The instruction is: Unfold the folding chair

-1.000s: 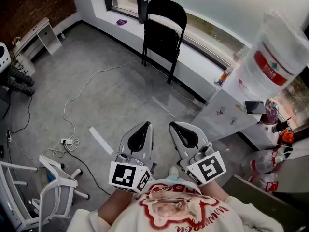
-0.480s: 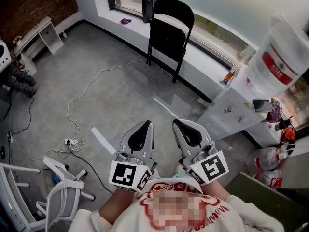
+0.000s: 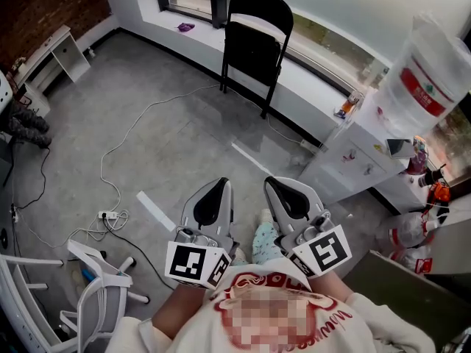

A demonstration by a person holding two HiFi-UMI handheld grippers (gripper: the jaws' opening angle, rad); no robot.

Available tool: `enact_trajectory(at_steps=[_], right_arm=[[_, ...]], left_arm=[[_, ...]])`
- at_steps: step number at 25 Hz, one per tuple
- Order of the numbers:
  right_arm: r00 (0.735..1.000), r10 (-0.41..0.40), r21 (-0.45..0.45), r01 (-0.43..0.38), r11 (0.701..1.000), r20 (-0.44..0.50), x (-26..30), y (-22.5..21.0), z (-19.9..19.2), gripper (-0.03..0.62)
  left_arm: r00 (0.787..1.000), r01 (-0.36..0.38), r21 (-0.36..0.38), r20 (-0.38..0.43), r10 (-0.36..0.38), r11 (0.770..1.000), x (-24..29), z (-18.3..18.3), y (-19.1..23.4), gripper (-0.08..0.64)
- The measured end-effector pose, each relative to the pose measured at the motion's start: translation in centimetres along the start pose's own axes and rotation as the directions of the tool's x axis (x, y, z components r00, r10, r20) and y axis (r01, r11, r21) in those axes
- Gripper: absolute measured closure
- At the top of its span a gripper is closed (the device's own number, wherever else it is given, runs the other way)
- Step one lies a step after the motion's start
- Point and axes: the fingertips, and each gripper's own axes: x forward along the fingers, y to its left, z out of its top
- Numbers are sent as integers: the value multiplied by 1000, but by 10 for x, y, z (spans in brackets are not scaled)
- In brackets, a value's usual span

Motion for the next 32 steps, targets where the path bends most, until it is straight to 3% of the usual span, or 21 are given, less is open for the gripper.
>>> enact_trajectory(at_steps=[14,32], right_arm=[[997,69,4,-69,998,19,51,-29,-4,569],[993,92,-17,-91,996,68,152,-187,12,569]], left_arm=[[999,-40,20,3,40,999,44,3,32,560],[998,-51,50,36,50,997,225,23,67,560]])
